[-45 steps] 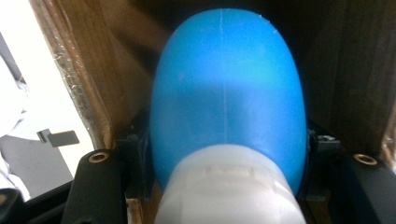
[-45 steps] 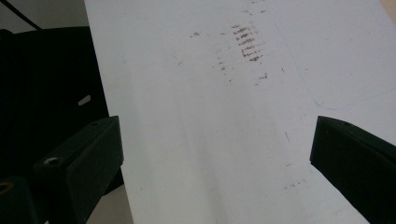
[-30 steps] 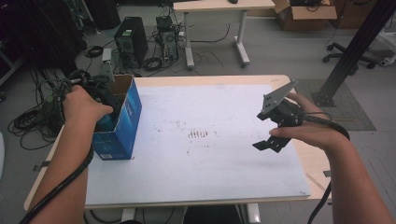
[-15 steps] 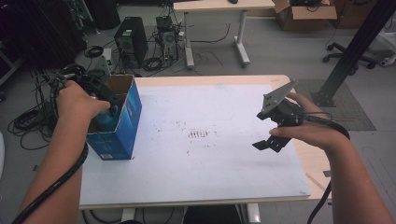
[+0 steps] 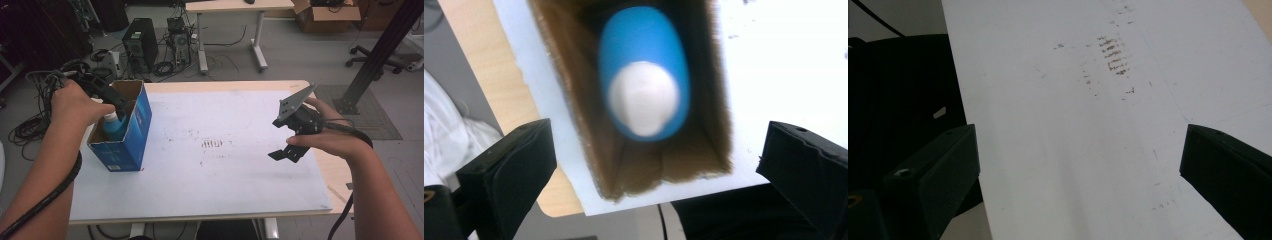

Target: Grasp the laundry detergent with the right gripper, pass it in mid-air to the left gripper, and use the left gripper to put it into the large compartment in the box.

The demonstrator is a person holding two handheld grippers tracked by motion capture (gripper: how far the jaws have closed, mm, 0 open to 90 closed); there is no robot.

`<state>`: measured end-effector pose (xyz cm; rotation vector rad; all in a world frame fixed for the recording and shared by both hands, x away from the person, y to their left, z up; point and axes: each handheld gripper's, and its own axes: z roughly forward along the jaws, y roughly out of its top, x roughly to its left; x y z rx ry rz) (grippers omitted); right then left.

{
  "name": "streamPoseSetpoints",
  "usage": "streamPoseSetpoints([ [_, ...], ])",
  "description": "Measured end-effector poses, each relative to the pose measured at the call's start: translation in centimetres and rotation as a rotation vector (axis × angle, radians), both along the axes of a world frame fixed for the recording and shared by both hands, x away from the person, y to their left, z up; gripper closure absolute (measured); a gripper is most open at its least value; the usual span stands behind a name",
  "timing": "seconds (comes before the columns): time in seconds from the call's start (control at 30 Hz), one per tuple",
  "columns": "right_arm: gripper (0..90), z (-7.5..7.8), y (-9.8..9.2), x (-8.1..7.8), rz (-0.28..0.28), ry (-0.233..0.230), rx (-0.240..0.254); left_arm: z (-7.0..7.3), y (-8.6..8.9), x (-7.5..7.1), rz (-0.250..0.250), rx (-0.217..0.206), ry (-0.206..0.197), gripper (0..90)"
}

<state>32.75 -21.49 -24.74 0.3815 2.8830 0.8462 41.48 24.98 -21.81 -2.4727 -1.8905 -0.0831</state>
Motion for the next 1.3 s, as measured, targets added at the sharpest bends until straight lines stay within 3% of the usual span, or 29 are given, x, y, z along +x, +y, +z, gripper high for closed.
streamPoseSetpoints([
  [0.13,2.6,-0.1,0.1,-0.1,0.001,0.003,-0.003,0.9,-1.3,-0.6,-0.061,-0.007,-0.03,0.2],
  [0.27,2.6,0.1,0.2,-0.3,0.008,-0.001,-0.007,1.8,-3.0,-1.2,-0.151,-0.009,-0.021,0.2],
  [0.37,2.5,0.2,0.2,-0.4,0.008,-0.009,-0.023,2.3,-4.8,-1.7,-0.263,-0.008,-0.021,0.2],
  [0.5,2.5,0.3,0.3,-0.5,0.014,-0.008,-0.03,3.1,-6.6,-2.5,-0.364,0.018,-0.024,0.2],
  [0.63,2.7,0.2,0.5,-0.5,0.023,-0.007,-0.038,4.1,-8.4,-3.1,-0.475,0.008,-0.019,0.2],
  [0.77,2.7,0.3,0.7,-0.7,0.033,-0.009,-0.045,5.0,-10.0,-4.0,-0.578,-0.006,-0.04,0.2],
  [0.97,2.7,0.6,0.9,-1.0,0.05,-0.015,-0.057,6.0,-12.4,-5.3,-0.725,-0.001,-0.045,0.2],
  [1.17,2.8,0.8,0.9,-1.2,0.066,-0.023,-0.072,6.8,-14.1,-6.5,-0.891,-0.021,-0.038,0.2],
  [1.3,2.7,0.9,1.1,-1.1,0.071,-0.019,-0.085,6.7,-15.0,-6.9,-1.007,0.009,-0.023,0.2],
])
